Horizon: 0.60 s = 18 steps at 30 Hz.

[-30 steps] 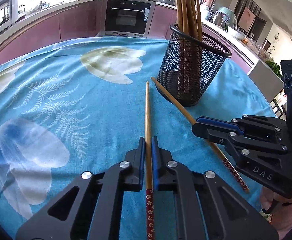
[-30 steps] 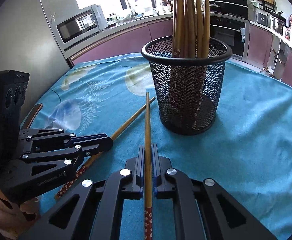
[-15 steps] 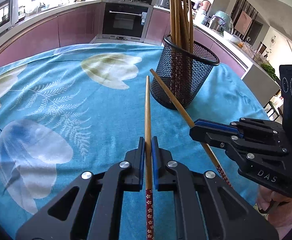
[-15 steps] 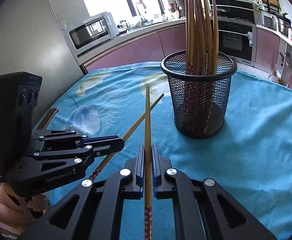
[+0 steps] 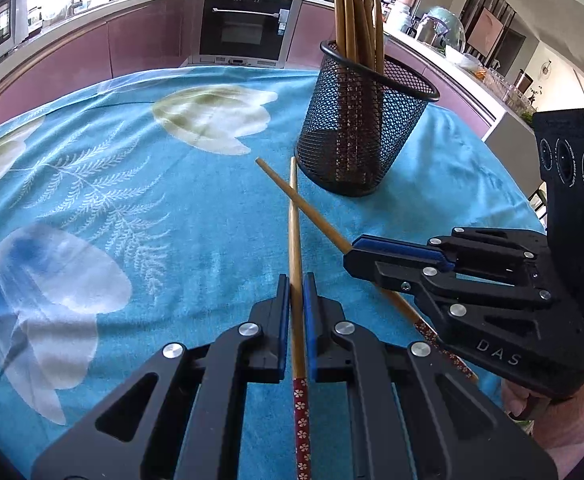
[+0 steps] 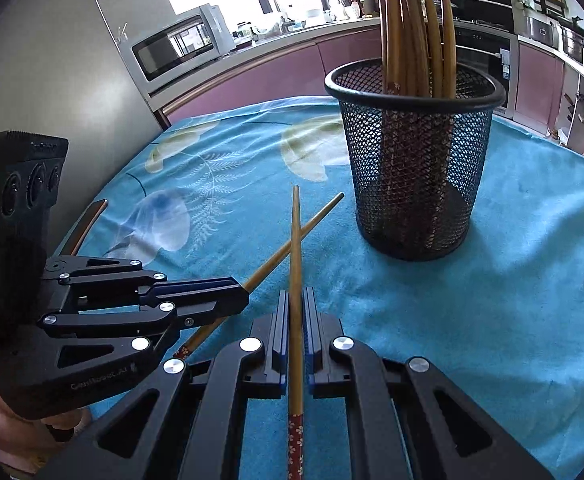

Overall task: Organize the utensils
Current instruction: 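Lift both chopsticks upright and carry them over the mesh cup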

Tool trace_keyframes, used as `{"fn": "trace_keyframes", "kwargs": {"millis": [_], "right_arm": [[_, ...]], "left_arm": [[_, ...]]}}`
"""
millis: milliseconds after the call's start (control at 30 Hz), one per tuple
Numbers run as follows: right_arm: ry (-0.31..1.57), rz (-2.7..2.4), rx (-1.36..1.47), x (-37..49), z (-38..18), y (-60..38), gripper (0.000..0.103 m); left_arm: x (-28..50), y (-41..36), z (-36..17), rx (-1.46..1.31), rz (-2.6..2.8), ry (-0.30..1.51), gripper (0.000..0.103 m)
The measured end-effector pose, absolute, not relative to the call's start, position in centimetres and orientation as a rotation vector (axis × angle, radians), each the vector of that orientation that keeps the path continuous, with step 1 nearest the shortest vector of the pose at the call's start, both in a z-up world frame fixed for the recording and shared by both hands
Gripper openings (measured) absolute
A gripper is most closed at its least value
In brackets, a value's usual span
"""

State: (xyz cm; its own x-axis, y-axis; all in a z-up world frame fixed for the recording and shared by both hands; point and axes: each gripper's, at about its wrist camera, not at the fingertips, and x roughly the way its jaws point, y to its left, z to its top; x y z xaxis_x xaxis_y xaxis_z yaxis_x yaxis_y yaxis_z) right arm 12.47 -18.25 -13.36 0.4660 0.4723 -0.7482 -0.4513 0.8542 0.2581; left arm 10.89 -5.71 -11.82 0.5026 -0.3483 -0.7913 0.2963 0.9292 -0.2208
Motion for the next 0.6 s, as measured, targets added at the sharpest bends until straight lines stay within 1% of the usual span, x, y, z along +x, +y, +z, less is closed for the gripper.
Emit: {"fn": "trace_keyframes", "kwargs": {"millis": [133, 333, 400, 600], "right_arm": [[0.943, 0.56, 0.009, 12.81, -13.88, -17.87, 0.008], [0.935, 0.551, -0.015, 13.01, -14.06, -17.29, 0.007], [0.932, 0.546, -0.02, 12.95, -14.0, -17.31, 0.006], [0.908, 0.552, -0.004, 12.31, -13.38, -17.91, 0.006]], "left_arm": [[11.33, -5.91, -12.2, -0.036, -0.384, 0.977, 0.011], [11.8, -6.23, -12.23, -0.024, -0.385, 0.973, 0.011], [11.84, -6.19, -12.24, -0.031, -0.378, 0.972, 0.008], [11.57, -5.93, -12.0, -0.053, -0.381, 0.964, 0.008]]}}
